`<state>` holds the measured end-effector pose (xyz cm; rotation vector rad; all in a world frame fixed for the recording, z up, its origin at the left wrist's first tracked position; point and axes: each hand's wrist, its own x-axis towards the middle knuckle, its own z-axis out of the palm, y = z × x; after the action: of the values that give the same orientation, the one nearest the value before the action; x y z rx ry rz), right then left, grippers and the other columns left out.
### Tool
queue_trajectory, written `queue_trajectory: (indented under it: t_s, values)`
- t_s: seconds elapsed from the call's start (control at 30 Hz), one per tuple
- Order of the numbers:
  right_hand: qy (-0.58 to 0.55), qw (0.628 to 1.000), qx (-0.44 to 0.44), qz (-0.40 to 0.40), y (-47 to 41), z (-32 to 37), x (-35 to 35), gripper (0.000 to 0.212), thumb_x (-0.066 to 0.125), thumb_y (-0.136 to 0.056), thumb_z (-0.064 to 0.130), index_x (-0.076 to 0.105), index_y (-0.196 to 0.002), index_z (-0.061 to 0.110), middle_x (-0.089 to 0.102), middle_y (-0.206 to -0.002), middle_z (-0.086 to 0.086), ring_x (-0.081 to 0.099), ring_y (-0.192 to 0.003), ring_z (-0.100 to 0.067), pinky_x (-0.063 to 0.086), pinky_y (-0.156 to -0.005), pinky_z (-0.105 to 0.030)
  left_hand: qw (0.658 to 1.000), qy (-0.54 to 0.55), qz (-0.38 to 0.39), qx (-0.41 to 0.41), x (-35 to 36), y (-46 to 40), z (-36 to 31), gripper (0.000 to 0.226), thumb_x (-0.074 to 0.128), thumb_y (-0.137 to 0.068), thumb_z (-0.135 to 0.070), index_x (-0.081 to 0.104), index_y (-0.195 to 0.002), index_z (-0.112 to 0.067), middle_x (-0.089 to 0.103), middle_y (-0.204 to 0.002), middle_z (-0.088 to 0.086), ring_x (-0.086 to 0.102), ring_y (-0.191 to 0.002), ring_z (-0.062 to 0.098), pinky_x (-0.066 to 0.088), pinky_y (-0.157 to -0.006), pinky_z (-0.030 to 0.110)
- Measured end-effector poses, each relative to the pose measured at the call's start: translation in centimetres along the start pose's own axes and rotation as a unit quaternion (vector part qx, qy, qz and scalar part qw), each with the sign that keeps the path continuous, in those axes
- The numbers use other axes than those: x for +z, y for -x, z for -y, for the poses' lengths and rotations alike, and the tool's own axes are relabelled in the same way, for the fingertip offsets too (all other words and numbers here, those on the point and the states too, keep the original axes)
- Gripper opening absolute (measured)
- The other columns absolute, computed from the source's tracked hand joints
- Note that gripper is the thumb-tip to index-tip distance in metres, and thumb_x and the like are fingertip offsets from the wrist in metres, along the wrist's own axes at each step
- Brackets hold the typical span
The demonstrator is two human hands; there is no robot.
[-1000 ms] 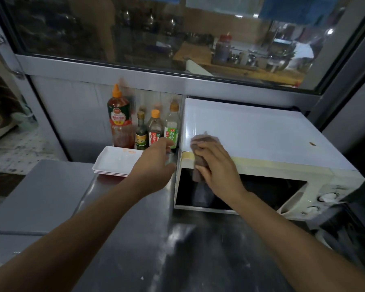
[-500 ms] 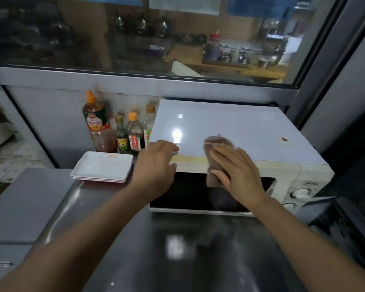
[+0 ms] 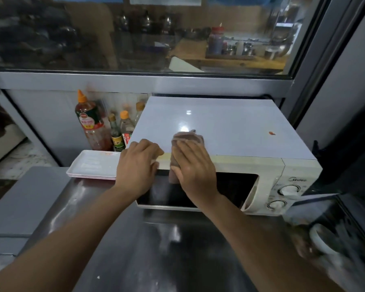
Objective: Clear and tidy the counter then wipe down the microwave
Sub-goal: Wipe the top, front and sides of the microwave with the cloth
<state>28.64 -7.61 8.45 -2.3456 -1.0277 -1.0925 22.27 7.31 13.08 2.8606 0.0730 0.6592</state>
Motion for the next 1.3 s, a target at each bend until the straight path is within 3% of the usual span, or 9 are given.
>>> queue_trajectory:
  t_s: [0.17,0.4,0.6,0.67,0.73,0.87,1.0,1.1,1.3]
  values:
    - [0.060,0.996,-0.035,0.051,1.7,-4.4,-2.7,0.045,0.052,-0.086,0.032,0.062,-0.123,0.010,0.061,-0.128,-0.007,0.055,-0.122,-0.024,0.030,-0.111,-0.039,1.000,0.008,-0.019,-0.023,0.2,-0.4,-2.0,0.021,0.066,-0.078,-0.008,0.067,-0.098,-0.015,0.064,-0.106,0.008,0.055,-0.098,0.030,0.044,-0.082,0.040]
    - [0.087,0.988,0.052,0.119,6.2,-14.2,-9.6,0.044,0.043,-0.090,0.035,0.057,-0.127,0.016,0.055,-0.135,-0.002,0.049,-0.127,-0.019,0.033,-0.106,-0.043,0.994,0.068,-0.014,0.080,3.5,-2.0,-10.3,0.028,0.063,-0.077,-0.007,0.066,-0.104,-0.015,0.063,-0.109,0.006,0.057,-0.098,0.030,0.041,-0.083,0.041]
    - [0.043,0.990,0.115,0.076,9.3,-20.3,-13.7,0.042,0.058,-0.088,0.022,0.057,-0.127,0.007,0.055,-0.134,-0.011,0.042,-0.127,-0.019,0.029,-0.110,-0.031,0.993,0.094,0.001,0.077,5.8,-2.9,-14.2,0.026,0.061,-0.073,-0.004,0.065,-0.098,-0.011,0.060,-0.101,0.009,0.054,-0.089,0.034,0.047,-0.073,0.040]
    - [0.017,0.987,0.150,0.057,9.8,-20.7,-13.6,0.044,0.060,-0.089,0.020,0.054,-0.130,0.006,0.051,-0.137,-0.010,0.038,-0.130,-0.017,0.026,-0.112,-0.026,0.992,0.097,-0.006,0.077,5.8,-2.8,-14.0,0.025,0.057,-0.075,-0.009,0.065,-0.099,-0.012,0.059,-0.102,0.008,0.054,-0.089,0.034,0.049,-0.070,0.042]
    - [0.009,0.984,0.177,0.020,10.1,-20.2,-12.9,0.044,0.055,-0.091,0.023,0.054,-0.130,0.003,0.050,-0.137,-0.012,0.037,-0.131,-0.020,0.025,-0.114,-0.029,0.993,0.100,-0.007,0.070,5.7,-2.8,-13.9,0.025,0.056,-0.078,-0.012,0.066,-0.102,-0.012,0.059,-0.104,0.007,0.053,-0.091,0.033,0.049,-0.072,0.043]
    - [0.061,0.990,0.121,-0.038,9.5,-16.7,-10.2,0.041,0.055,-0.086,0.016,0.056,-0.124,0.001,0.059,-0.127,-0.019,0.041,-0.127,-0.029,0.021,-0.117,-0.037,0.994,0.096,-0.004,0.050,5.9,-2.7,-14.5,0.025,0.059,-0.081,-0.007,0.066,-0.105,-0.012,0.057,-0.106,0.007,0.050,-0.094,0.031,0.047,-0.075,0.042]
    - [0.067,0.993,0.089,0.030,7.3,-13.5,-8.2,0.046,0.053,-0.084,0.031,0.060,-0.124,0.008,0.059,-0.129,-0.012,0.050,-0.124,-0.030,0.030,-0.113,-0.041,0.996,0.061,-0.013,0.058,6.3,-2.3,-14.5,0.026,0.061,-0.082,-0.004,0.064,-0.107,-0.011,0.056,-0.106,0.009,0.050,-0.094,0.033,0.046,-0.074,0.040]
    - [0.064,0.994,0.055,0.074,7.3,-15.2,-9.5,0.052,0.055,-0.081,0.036,0.058,-0.125,0.010,0.058,-0.129,-0.010,0.052,-0.122,-0.028,0.040,-0.105,-0.042,0.997,0.043,-0.008,0.066,6.3,-2.3,-14.5,0.026,0.061,-0.082,-0.003,0.064,-0.107,-0.012,0.056,-0.106,0.008,0.050,-0.092,0.033,0.046,-0.072,0.040]
    - [-0.003,0.989,0.147,-0.008,10.8,-20.1,-12.1,0.045,0.046,-0.090,0.026,0.056,-0.127,0.003,0.053,-0.134,-0.015,0.043,-0.126,-0.026,0.045,-0.102,-0.045,0.996,0.013,-0.005,0.092,6.0,-2.7,-14.6,0.024,0.063,-0.078,0.000,0.062,-0.099,-0.011,0.059,-0.104,0.010,0.054,-0.089,0.035,0.047,-0.070,0.040]
